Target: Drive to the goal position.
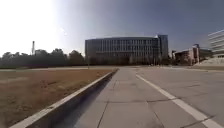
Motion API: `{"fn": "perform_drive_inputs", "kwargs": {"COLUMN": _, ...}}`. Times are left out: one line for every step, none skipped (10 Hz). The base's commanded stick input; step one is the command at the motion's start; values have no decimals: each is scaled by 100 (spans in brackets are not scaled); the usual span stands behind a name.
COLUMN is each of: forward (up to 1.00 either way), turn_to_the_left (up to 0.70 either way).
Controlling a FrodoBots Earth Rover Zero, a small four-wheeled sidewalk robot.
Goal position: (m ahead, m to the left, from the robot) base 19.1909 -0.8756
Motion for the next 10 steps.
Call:
{"fn": "perform_drive_inputs", "kwargs": {"forward": 5, "turn_to_the_left": 0}}
{"fn": "perform_drive_inputs", "kwargs": {"forward": 5, "turn_to_the_left": 0}}
{"fn": "perform_drive_inputs", "kwargs": {"forward": 5, "turn_to_the_left": 0}}
{"fn": "perform_drive_inputs", "kwargs": {"forward": 5, "turn_to_the_left": 0}}
{"fn": "perform_drive_inputs", "kwargs": {"forward": 5, "turn_to_the_left": 0}}
{"fn": "perform_drive_inputs", "kwargs": {"forward": 5, "turn_to_the_left": 0}}
{"fn": "perform_drive_inputs", "kwargs": {"forward": 4, "turn_to_the_left": 0}}
{"fn": "perform_drive_inputs", "kwargs": {"forward": 5, "turn_to_the_left": 0}}
{"fn": "perform_drive_inputs", "kwargs": {"forward": 4, "turn_to_the_left": 0}}
{"fn": "perform_drive_inputs", "kwargs": {"forward": 5, "turn_to_the_left": 0}}
